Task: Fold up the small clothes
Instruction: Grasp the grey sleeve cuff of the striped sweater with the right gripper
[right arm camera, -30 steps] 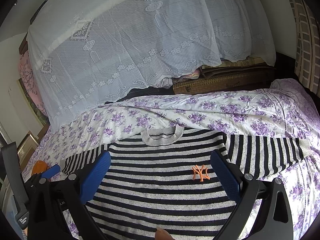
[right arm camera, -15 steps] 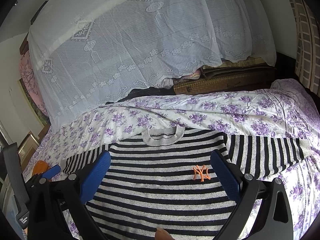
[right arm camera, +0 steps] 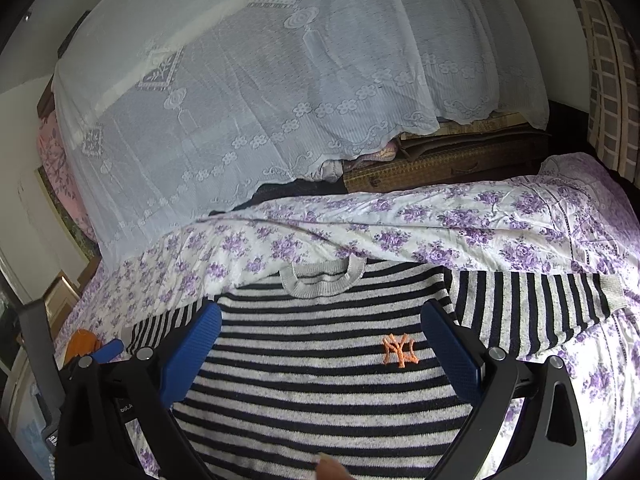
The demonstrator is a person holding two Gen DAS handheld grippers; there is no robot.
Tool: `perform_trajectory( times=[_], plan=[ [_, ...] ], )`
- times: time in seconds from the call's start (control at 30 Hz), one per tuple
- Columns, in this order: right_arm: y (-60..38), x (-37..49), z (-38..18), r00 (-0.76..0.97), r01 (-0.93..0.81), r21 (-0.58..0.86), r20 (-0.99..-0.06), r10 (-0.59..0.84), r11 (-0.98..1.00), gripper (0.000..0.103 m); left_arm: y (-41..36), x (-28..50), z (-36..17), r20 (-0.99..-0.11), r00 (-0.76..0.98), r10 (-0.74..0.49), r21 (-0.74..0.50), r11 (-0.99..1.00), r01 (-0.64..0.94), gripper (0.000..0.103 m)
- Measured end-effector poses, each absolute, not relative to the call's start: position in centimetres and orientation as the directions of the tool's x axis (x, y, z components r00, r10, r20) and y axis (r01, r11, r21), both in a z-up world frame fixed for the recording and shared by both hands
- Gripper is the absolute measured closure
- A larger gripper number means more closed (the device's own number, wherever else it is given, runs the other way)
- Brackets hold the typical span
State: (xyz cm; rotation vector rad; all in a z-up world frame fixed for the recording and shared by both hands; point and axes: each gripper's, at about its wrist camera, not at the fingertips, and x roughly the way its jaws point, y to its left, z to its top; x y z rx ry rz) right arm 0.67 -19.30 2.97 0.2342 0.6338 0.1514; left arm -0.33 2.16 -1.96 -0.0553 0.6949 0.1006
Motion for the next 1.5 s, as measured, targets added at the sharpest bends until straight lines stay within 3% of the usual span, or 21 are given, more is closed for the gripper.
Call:
perform_trajectory(
  times=[0.2,0.37,0.6,0.77,0.87,0.97,1.07,1.13,1.2,1.3,1.37,1.43,1.47,1.5],
  plan=[
    [-23.8,2.1,-2.9,0.761,0.036,0.231,-0.637,0.123,0.972,0.003,4.4,1.6,-5.0,-0.677,0.731,0.086,-0.026,0.99,-0.14,0.005],
    [-31.1,3.1,-7.5,0.728,0.138,0.49,-0.64,0.247,0.861,0.003,6.9,3.8,-9.7,-0.753,0.655,0.055,-0.055,0.988,-0.146,0.005],
    [-42.5,0.8,-12.3,0.783,0.37,0.624,-0.608,0.13,0.688,0.005,9.1,6.8,-15.2,-0.849,0.522,0.078,-0.05,0.973,-0.227,0.005],
    [-48.2,-0.6,-15.6,0.831,0.406,0.778,-0.533,0.161,0.479,0.011,7.0,6.5,-16.0,-0.838,0.512,0.188,0.091,0.974,-0.208,0.006],
    [-49.9,0.3,-16.7,0.835,0.418,0.787,-0.53,0.149,0.454,0.018,4.8,3.7,-12.4,-0.797,0.602,0.044,-0.026,0.994,-0.107,0.006],
    [-50.0,2.0,-16.9,0.83,0.438,0.777,-0.543,0.13,0.453,0.024,0.1,0.6,-9.6,-0.755,0.633,-0.172,-0.118,0.985,0.127,0.006],
    [-51.1,3.5,-17.1,0.821,0.449,0.755,-0.559,0.112,0.478,0.052,-6.4,-0.7,-9.6,-0.763,0.6,-0.241,-0.044,0.945,0.324,0.006],
    [-51.8,4.2,-17.4,0.824,0.434,0.759,-0.552,0.126,0.485,0.081,-10.8,-1.1,-10.6,-0.775,0.582,-0.244,0.022,0.911,0.411,0.006],
    [-52.3,4.2,-17.5,0.841,0.412,0.772,-0.526,0.124,0.485,0.091,-15.1,-1.0,-13.5,-0.822,0.517,-0.238,0.065,0.864,0.5,0.006],
    [-52.6,3.9,-17.7,0.856,0.394,0.791,-0.501,0.128,0.468,0.091,-18.3,-1.3,-18.7,-0.891,0.414,-0.184,0.08,0.835,0.544,0.005],
    [-52.5,3.6,-17.7,0.853,0.393,0.79,-0.504,0.134,0.471,0.091,-18.3,-3.2,-19.4,-0.844,0.499,-0.196,0.127,0.832,0.54,0.005],
    [-52.5,3.4,-17.9,0.839,0.406,0.786,-0.523,0.152,0.466,0.087,-17.3,-4.2,-19.0,-0.861,0.452,-0.232,0.073,0.824,0.562,0.005],
    [-52.6,3.7,-18.3,0.823,0.421,0.781,-0.543,0.168,0.461,0.085,-16.5,-4.6,-18.8,-0.861,0.443,-0.25,0.047,0.829,0.558,0.005],
    [-52.5,3.6,-18.6,0.814,0.428,0.784,-0.551,0.185,0.449,0.071,-15.6,-5.0,-18.5,-0.859,0.444,-0.256,0.036,0.834,0.55,0.005]
  ],
)
